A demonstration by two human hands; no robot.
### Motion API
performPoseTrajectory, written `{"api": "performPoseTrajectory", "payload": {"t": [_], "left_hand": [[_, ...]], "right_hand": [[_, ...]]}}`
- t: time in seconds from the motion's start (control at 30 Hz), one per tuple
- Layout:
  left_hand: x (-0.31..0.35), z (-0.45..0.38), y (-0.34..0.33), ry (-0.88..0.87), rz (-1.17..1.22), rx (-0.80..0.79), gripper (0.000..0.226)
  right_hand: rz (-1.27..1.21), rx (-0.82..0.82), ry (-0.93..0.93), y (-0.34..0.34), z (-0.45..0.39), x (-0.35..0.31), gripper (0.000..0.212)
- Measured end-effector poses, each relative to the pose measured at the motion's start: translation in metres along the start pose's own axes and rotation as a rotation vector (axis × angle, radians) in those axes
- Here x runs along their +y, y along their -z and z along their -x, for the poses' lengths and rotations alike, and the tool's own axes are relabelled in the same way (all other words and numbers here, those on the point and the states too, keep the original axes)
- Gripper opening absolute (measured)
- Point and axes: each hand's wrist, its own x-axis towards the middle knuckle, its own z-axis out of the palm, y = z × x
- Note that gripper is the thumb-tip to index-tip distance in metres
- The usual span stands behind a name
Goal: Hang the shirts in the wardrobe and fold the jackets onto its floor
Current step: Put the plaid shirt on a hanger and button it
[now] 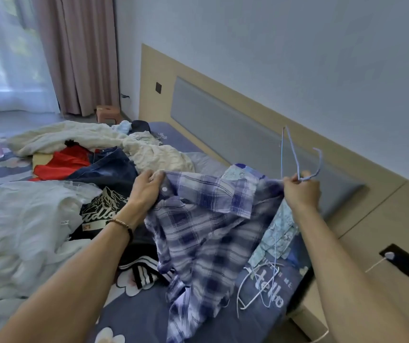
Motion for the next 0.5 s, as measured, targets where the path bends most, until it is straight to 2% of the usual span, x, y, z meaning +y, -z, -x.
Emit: {"api": "performPoseTrajectory", "payload": {"t": [0.03, 0.1, 0.2, 0.27, 0.3, 0.37, 0.43, 0.5], "left_hand": [[0.008, 0.003, -0.002, 0.008, 0.068, -0.048, 0.025], [0.03, 0.01, -0.009, -0.039, 0.094, -0.198, 0.023], [0.062, 0.02, -0.028, -0.107, 0.078, -0.435, 0.021], [0.073, 0.026, -0.038, -0.116, 0.101, -0.572, 0.022], [0.074, 0.027, -0.04, -0.117, 0.11, -0.604, 0.022], [0.069, 0.027, -0.035, -0.127, 0.09, -0.572, 0.021], [0.059, 0.024, -0.026, -0.131, 0.032, -0.501, 0.017], [0.051, 0.023, -0.017, -0.175, -0.183, -0.552, 0.035]], "right_hand": [[0.108, 0.046, 0.016, 0.001, 0.005, 0.003, 0.022], [-0.012, -0.019, 0.031, -0.005, 0.026, -0.002, 0.035], [-0.339, -0.378, 0.093, -0.031, 0.064, -0.02, 0.05], [-0.445, -0.561, 0.083, -0.048, 0.08, -0.029, 0.046], [-0.505, -0.628, 0.054, -0.053, 0.084, -0.033, 0.042], [-0.565, -0.739, 0.043, -0.056, 0.085, -0.034, 0.043], [-0.445, -0.773, 0.114, -0.056, 0.085, -0.034, 0.045], [-0.323, -0.729, 0.195, -0.058, 0.084, -0.037, 0.042]]}}
